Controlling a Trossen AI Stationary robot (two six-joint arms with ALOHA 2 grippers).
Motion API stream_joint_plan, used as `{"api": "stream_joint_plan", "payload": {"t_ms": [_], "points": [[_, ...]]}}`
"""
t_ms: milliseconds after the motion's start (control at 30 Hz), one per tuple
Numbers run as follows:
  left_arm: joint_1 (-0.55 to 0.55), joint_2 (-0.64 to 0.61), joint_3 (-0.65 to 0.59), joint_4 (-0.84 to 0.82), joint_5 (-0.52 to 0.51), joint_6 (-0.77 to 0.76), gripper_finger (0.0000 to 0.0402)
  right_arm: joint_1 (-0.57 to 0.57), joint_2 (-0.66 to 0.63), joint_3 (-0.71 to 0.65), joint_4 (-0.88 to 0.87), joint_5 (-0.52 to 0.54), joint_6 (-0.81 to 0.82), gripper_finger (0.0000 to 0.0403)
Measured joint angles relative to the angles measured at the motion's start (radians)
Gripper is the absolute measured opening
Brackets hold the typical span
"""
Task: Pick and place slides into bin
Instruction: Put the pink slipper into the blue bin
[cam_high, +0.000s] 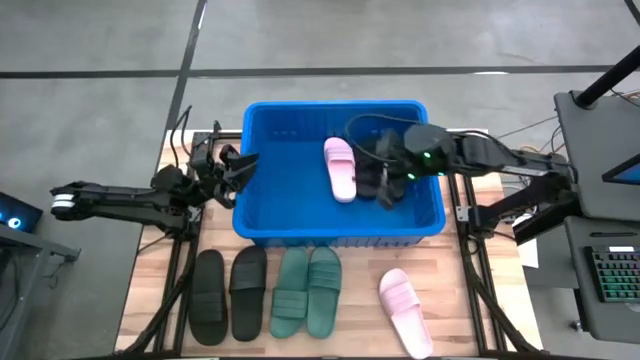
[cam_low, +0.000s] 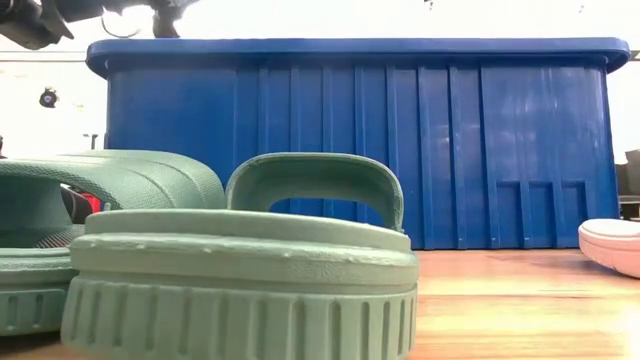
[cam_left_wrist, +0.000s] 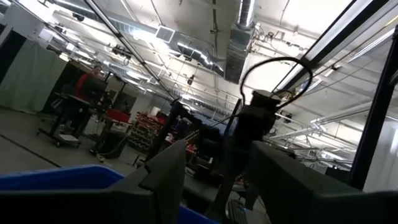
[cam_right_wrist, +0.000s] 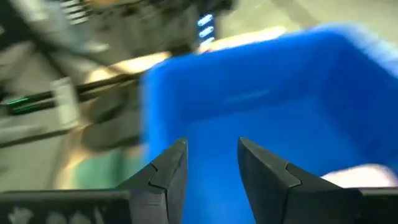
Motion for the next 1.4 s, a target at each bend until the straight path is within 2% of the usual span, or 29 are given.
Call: {"api": "stream_joint_plan", "payload": {"t_ms": [100, 200, 300, 600, 800, 967, 1133, 1233, 1400], "points": [[0.0, 0.004, 0.0, 0.005, -0.007, -0.016, 0.0169, 0.072, -0.036, 0.0, -0.086, -0.082, 0.103, 0.0128], [0.0, 0.003, 0.007, 0.01, -0.019, -0.095, 0.0169, 0.185, -0.068, 0.0, -0.137, -0.09, 0.215, 0.0127], [0.0, -0.007, 0.007, 0.007, -0.02, -0.108, 0.0169, 0.321, -0.088, 0.0, -0.144, -0.069, 0.27, 0.0127], [0.0, -0.024, 0.008, 0.006, -0.02, -0.156, 0.0169, 0.686, -0.068, 0.0, -0.19, 0.163, 0.506, 0.0121], [0.0, -0.007, 0.007, -0.004, -0.02, -0.156, 0.0169, 0.865, -0.001, -0.002, -0.3, 0.359, 0.683, 0.0111], [0.0, 0.022, 0.006, -0.003, -0.02, -0.156, 0.0169, 0.933, 0.09, -0.026, -0.336, 0.365, 0.792, 0.0104], [0.0, 0.046, 0.006, -0.002, -0.018, -0.156, 0.0169, 0.963, 0.205, -0.044, -0.337, 0.292, 0.876, 0.0096], [0.0, 0.057, 0.005, -0.003, -0.016, -0.156, 0.0169, 0.972, 0.274, -0.044, -0.339, 0.228, 0.866, 0.0092], [0.0, 0.064, 0.005, -0.001, -0.015, -0.156, 0.0169, 0.997, 0.377, -0.037, -0.362, 0.213, 0.815, 0.01]]}}
